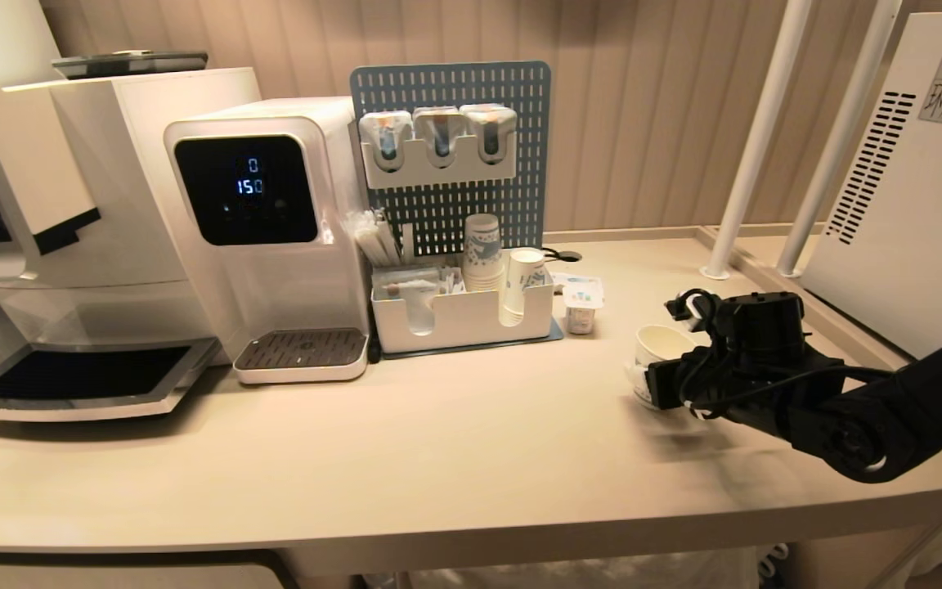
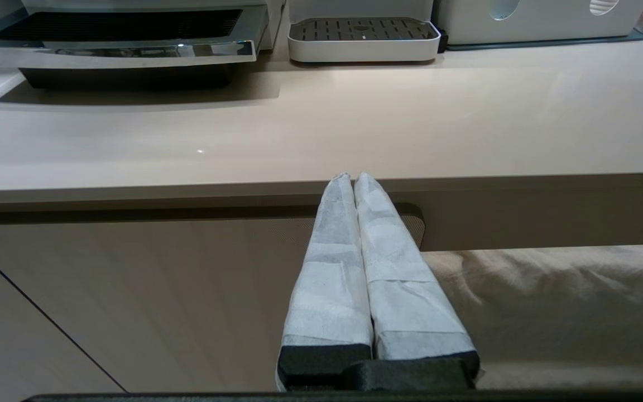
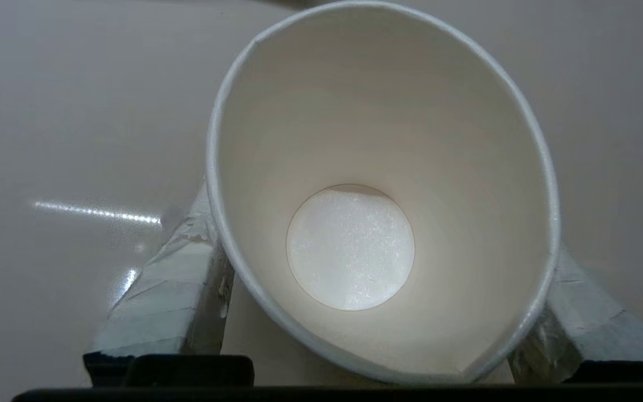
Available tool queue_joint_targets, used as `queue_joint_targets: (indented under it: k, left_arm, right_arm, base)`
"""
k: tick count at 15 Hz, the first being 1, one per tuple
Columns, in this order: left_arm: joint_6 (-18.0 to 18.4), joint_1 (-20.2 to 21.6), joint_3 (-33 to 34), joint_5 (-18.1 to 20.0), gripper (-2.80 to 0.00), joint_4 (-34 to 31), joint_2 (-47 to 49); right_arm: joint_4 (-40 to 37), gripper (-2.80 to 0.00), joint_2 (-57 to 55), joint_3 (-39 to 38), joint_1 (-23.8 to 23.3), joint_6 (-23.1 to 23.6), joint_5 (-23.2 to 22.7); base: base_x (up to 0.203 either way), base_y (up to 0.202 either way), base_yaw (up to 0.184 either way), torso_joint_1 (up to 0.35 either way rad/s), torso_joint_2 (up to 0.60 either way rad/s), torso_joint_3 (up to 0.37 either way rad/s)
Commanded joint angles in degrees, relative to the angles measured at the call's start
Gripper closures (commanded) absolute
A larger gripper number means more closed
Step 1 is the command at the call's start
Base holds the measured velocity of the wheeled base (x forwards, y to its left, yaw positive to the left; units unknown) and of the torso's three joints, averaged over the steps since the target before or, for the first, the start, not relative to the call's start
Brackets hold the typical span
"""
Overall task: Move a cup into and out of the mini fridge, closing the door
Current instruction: Place the paper cup on the table
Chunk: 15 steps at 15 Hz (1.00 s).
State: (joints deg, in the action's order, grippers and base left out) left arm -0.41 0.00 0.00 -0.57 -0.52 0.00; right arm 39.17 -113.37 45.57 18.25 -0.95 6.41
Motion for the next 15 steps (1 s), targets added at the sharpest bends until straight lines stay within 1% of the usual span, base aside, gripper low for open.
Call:
queue_joint_targets:
  k: [1, 5, 8, 9, 12, 15]
  left_arm:
    - [-0.02, 0.0, 0.09, -0.04, 0.0, 0.0, 0.09]
    - [-0.02, 0.0, 0.09, -0.04, 0.0, 0.0, 0.09]
    - [-0.02, 0.0, 0.09, -0.04, 0.0, 0.0, 0.09]
    - [-0.02, 0.0, 0.09, -0.04, 0.0, 0.0, 0.09]
    - [-0.02, 0.0, 0.09, -0.04, 0.0, 0.0, 0.09]
    - [-0.02, 0.0, 0.09, -0.04, 0.0, 0.0, 0.09]
  right_arm:
    - [0.29, -2.8, -0.09, -0.13, 0.03, -0.02, 0.03]
    - [4.2, -2.8, 1.58, -0.62, -0.06, -0.19, -0.13]
    - [4.34, -2.8, 4.16, -1.98, 0.01, -0.9, -0.43]
    - [3.83, -2.8, 5.5, -2.98, 0.03, -0.51, -0.37]
    - [0.81, -2.8, 11.56, -5.43, 0.03, -0.26, -0.35]
    - [-7.49, -2.8, 20.81, -7.03, 0.0, 0.14, -0.13]
  base:
    - [0.0, 0.0, 0.0, 0.0, 0.0, 0.0]
    - [0.0, 0.0, 0.0, 0.0, 0.0, 0.0]
    - [0.0, 0.0, 0.0, 0.0, 0.0, 0.0]
    - [0.0, 0.0, 0.0, 0.0, 0.0, 0.0]
    - [0.0, 0.0, 0.0, 0.0, 0.0, 0.0]
    - [0.0, 0.0, 0.0, 0.0, 0.0, 0.0]
